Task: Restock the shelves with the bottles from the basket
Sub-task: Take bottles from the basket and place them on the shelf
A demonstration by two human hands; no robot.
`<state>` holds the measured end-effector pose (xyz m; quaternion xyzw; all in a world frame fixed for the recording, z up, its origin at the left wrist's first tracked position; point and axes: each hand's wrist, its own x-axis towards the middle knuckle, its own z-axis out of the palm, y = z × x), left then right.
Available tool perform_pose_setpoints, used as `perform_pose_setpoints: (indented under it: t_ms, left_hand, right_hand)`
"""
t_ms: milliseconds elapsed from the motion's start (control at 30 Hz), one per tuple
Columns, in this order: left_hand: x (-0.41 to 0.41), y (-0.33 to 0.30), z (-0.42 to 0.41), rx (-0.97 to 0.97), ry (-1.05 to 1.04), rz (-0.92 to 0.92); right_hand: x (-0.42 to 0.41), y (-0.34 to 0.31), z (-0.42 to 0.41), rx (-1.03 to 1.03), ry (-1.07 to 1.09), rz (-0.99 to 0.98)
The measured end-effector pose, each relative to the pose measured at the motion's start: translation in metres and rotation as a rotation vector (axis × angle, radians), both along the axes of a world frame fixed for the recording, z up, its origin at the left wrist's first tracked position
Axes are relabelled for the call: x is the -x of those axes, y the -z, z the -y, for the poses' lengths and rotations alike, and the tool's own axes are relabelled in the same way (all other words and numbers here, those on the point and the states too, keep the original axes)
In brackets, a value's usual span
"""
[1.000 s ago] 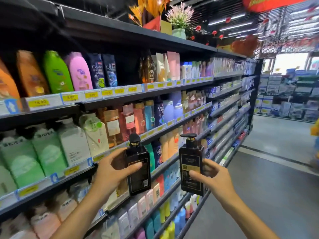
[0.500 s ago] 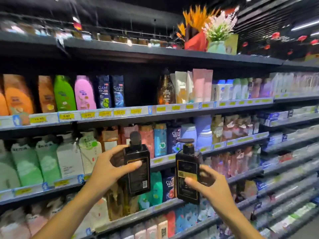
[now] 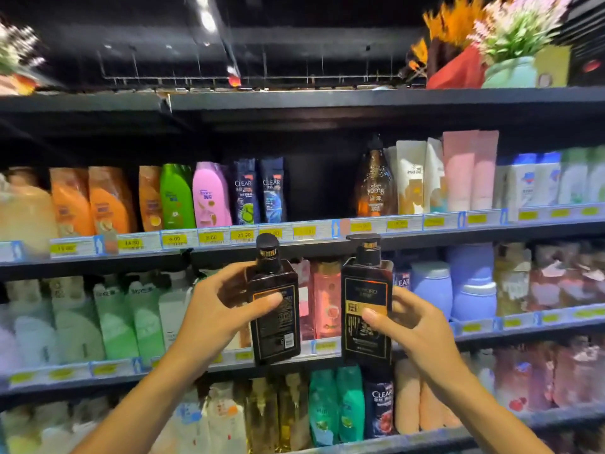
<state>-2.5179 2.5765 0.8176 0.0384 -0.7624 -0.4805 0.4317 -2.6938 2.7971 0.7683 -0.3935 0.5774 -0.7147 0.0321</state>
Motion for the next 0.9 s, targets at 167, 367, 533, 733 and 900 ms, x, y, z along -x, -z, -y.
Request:
perform_pose_setpoints:
  t_ms: [167, 367, 533, 733, 900]
  left_hand:
    - [0.015, -0.015, 0.018, 0.030, -0.007, -0.059]
    - [0.033, -0.035, 0.039, 0.059, 0.008, -0.108]
    - [0.042, -0.042, 0.044, 0.061, -0.018, -0.118]
    - [0.042, -0.045, 0.047, 0.051, -0.088, -0.138]
    - [0.042, -0.047, 0.057, 0.031, -0.136, -0.160]
  right_hand:
    - [0.021, -0.029, 0.023, 0.077, -0.053, -0.067]
    - [0.045, -0.084, 0.047, 0.193, -0.075, -0.187]
    - [0.069, -0.129, 0.066, 0.214, -0.105, -0.296]
    - [0.106, -0.174, 0.095, 0.134, -0.171, -0.403]
    - [0.133, -0.187, 0.121, -0.075, -0.119, -0.506]
